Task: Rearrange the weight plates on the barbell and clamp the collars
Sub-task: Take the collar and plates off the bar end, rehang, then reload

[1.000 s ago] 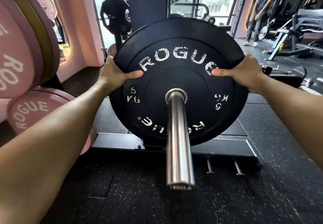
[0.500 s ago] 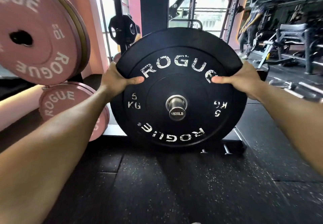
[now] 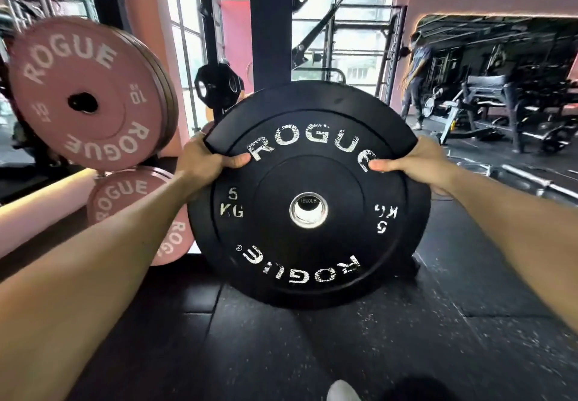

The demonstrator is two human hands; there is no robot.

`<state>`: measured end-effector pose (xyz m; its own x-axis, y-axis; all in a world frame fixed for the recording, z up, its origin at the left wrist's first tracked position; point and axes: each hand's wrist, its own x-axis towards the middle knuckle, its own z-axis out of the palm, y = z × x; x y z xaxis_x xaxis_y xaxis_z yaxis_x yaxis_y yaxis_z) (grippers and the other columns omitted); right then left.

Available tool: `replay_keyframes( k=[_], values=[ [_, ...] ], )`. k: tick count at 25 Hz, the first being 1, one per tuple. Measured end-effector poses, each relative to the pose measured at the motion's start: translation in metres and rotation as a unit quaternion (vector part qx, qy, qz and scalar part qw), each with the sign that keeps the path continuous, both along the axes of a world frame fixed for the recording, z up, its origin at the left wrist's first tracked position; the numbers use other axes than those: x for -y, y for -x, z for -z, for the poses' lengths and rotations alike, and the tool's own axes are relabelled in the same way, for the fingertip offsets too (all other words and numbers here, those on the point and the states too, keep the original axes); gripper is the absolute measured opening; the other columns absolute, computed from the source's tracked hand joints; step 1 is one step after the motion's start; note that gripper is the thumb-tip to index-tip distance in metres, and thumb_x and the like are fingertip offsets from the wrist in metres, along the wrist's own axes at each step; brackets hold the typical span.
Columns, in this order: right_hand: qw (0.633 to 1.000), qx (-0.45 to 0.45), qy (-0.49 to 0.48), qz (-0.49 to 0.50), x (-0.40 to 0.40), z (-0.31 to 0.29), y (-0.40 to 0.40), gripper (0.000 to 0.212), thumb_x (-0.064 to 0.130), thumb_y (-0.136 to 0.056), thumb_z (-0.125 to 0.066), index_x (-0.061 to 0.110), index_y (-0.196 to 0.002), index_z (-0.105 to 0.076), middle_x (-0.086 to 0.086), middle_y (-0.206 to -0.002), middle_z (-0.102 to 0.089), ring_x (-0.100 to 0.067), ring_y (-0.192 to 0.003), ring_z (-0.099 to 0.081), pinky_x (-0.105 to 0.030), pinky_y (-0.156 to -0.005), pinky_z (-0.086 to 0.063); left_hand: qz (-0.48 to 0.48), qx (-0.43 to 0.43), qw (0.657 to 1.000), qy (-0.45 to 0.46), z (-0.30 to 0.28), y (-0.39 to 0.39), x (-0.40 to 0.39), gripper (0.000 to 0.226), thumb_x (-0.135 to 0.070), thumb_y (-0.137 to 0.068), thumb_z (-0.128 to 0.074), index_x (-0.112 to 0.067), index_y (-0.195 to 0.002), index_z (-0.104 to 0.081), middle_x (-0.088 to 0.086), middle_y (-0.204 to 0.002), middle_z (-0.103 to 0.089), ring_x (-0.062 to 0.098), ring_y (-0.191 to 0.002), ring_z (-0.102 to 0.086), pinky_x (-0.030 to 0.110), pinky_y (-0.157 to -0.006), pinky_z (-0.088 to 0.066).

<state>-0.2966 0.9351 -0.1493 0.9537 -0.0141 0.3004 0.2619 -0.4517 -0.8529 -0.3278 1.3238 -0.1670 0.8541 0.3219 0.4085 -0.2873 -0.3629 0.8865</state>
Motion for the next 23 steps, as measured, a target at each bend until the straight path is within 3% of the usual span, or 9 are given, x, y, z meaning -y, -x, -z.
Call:
replay_keyframes(
  k=[2, 5, 7, 13, 16, 19, 21, 23],
  values=[
    [1.000, 0.018, -0.005, -0.011, 0.000, -0.020, 0.022, 0.065, 0.046, -0.029, -0.095, 0.027, -0.088, -0.075, 0.022, -0.076, -0.073, 0.005, -0.070, -0.069, -0.010, -0.051, -0.050, 0.018, 0.006, 1.000, 0.008, -0.020, 0.017, -0.001, 0.080, -0.032, -0.047, -0.098, -0.016, -0.119, -0.067, -0.001, -0.107, -0.075, 0.018, -0.100, -0.071, 0.034, -0.088, -0.057],
    [0.999, 0.037, -0.021, -0.015, 0.001, -0.052, 0.044, 0.066, 0.047, -0.028, -0.095, 0.027, -0.088, -0.075, 0.019, -0.082, -0.075, 0.002, -0.076, -0.071, -0.016, -0.062, -0.054, 0.020, 0.029, 0.999, 0.002, -0.057, 0.037, 0.000, 0.077, -0.032, -0.048, -0.097, -0.015, -0.117, -0.069, 0.002, -0.109, -0.074, 0.021, -0.102, -0.070, 0.040, -0.094, -0.055],
    [0.998, 0.056, -0.025, -0.017, 0.004, -0.076, 0.047, 0.066, 0.045, -0.029, -0.095, 0.025, -0.088, -0.074, 0.017, -0.081, -0.075, 0.000, -0.074, -0.071, -0.017, -0.060, -0.054, 0.018, 0.041, 0.999, 0.006, -0.083, 0.042, 0.003, 0.078, -0.033, -0.045, -0.097, -0.017, -0.116, -0.070, 0.001, -0.108, -0.075, 0.020, -0.102, -0.070, 0.039, -0.093, -0.056],
    [0.996, 0.062, -0.036, -0.049, 0.010, -0.168, 0.013, 0.047, 0.032, -0.043, -0.097, 0.026, -0.083, -0.072, 0.019, -0.073, -0.073, 0.006, -0.064, -0.068, -0.012, -0.048, -0.051, -0.015, 0.033, 0.999, 0.013, -0.185, 0.019, 0.009, 0.074, -0.033, -0.041, -0.096, -0.017, -0.109, -0.073, -0.002, -0.098, -0.077, 0.020, -0.094, -0.072, 0.034, -0.083, -0.059],
    [0.996, 0.062, -0.037, -0.054, 0.010, -0.257, 0.000, 0.042, 0.028, -0.050, -0.096, 0.025, -0.085, -0.071, 0.020, -0.070, -0.071, 0.010, -0.057, -0.065, -0.009, -0.044, -0.047, -0.030, 0.033, 0.999, 0.016, -0.271, 0.008, 0.014, 0.075, -0.031, -0.044, -0.098, -0.016, -0.111, -0.069, -0.003, -0.095, -0.076, 0.016, -0.088, -0.072, 0.023, -0.064, -0.055],
    [0.995, 0.073, -0.026, -0.056, 0.007, -0.370, -0.006, 0.039, 0.029, -0.052, -0.095, 0.028, -0.082, -0.070, 0.027, -0.058, -0.066, 0.015, -0.050, -0.060, -0.005, -0.041, -0.043, -0.035, 0.052, 0.998, 0.019, -0.380, 0.005, 0.014, 0.068, -0.033, -0.042, -0.098, -0.017, -0.103, -0.071, -0.006, -0.088, -0.077, 0.013, -0.082, -0.073, 0.019, -0.059, -0.054],
    [0.994, 0.080, -0.038, -0.058, 0.008, -0.446, -0.010, 0.041, 0.031, -0.049, -0.095, 0.029, -0.082, -0.070, 0.029, -0.060, -0.066, 0.015, -0.053, -0.061, -0.005, -0.042, -0.043, -0.037, 0.056, 0.998, 0.011, -0.459, 0.005, 0.015, 0.074, -0.041, -0.032, -0.096, -0.018, -0.099, -0.073, -0.006, -0.089, -0.077, 0.015, -0.084, -0.074, 0.022, -0.065, -0.057],
    [0.993, 0.085, -0.047, -0.067, 0.004, -0.519, -0.012, 0.047, 0.035, -0.041, -0.094, 0.029, -0.081, -0.070, 0.027, -0.065, -0.069, 0.013, -0.057, -0.063, -0.006, -0.044, -0.045, -0.043, 0.056, 0.997, 0.012, -0.531, 0.007, 0.014, 0.092, -0.046, -0.027, -0.097, -0.018, -0.110, -0.071, -0.003, -0.101, -0.076, 0.019, -0.094, -0.072, 0.032, -0.082, -0.059]
  ],
)
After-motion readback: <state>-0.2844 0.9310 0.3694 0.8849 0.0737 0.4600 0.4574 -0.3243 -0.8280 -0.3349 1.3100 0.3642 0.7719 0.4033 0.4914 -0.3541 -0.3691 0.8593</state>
